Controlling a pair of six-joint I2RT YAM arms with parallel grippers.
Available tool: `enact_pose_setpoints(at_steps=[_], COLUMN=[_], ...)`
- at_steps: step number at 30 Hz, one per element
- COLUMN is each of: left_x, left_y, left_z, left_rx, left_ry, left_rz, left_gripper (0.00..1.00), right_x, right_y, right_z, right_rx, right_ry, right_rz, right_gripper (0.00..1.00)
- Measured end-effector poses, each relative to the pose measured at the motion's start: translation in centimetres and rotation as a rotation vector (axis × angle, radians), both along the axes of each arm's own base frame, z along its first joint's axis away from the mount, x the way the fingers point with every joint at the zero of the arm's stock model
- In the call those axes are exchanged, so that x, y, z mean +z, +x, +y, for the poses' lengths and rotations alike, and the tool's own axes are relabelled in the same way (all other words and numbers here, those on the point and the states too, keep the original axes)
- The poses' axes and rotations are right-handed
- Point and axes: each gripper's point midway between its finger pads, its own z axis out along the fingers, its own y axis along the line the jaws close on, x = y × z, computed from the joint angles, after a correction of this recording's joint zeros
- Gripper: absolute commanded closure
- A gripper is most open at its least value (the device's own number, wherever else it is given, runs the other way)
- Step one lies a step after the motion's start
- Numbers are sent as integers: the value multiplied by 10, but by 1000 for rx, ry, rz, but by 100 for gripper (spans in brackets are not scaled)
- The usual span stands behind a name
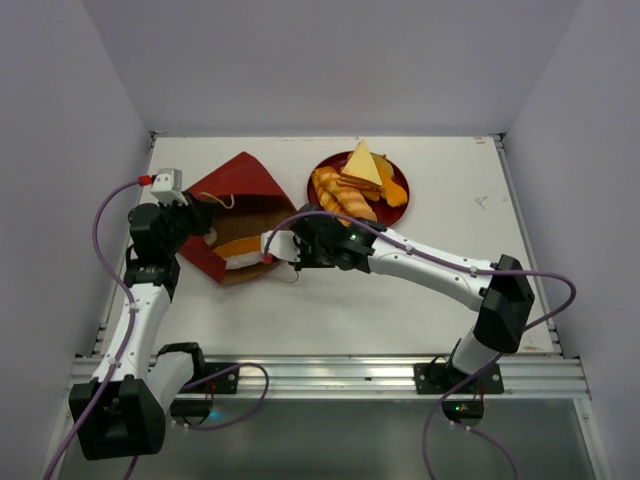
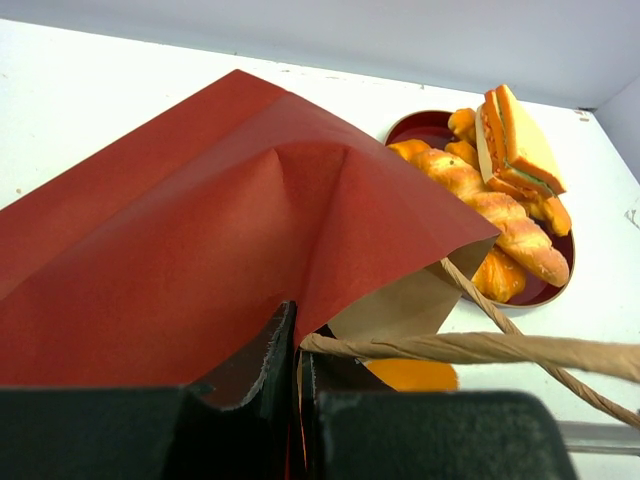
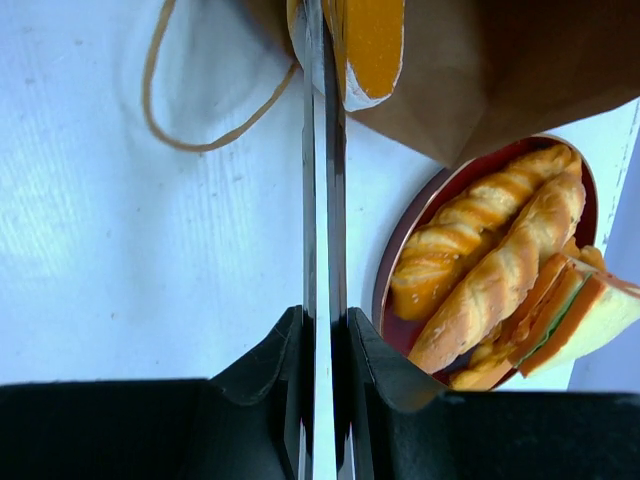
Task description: Take the fake bread out of the paper bag
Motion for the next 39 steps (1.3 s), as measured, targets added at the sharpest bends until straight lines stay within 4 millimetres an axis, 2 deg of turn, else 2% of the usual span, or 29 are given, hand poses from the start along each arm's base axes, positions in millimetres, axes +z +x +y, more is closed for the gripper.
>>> enact_pose_setpoints(at_steps=[7, 14, 21, 25, 30, 34, 35, 37, 38, 39], left_x=[0, 0, -2, -3, -5, -5, -5, -5, -5, -5], left_y=[0, 0, 0, 0, 0, 1, 1, 1, 1, 1], left_z=[0, 0, 0, 0, 0, 0, 0, 0, 0, 0], left_rx=[0, 0, 1, 0, 0, 0, 0, 0, 0, 0], left_ry=[0, 0, 0, -1, -2, -2, -2, -2, -2, -2], left_rz=[0, 1, 7, 10, 16, 16, 16, 16, 16, 16], left_gripper=[91, 91, 91, 91, 91, 91, 91, 91, 91, 91], right_x=[14, 41, 53, 46, 20, 6, 5, 4, 4, 4], right_y=[-23, -39, -54, -46, -31, -28, -28, -29, -29, -30], right_z=[-31, -56, -84, -90, -85, -85, -85, -85, -85, -85], right_rx=[13, 20, 20, -12, -48, -71, -72, -81, -84, -90], right_ry=[-1, 53, 97, 80, 29, 11, 13, 18, 20, 23], right_rz=[20, -5, -19, -13, 28, 70, 77, 87, 90, 92], right_gripper=[100, 100, 100, 100, 100, 100, 92, 83, 74, 70])
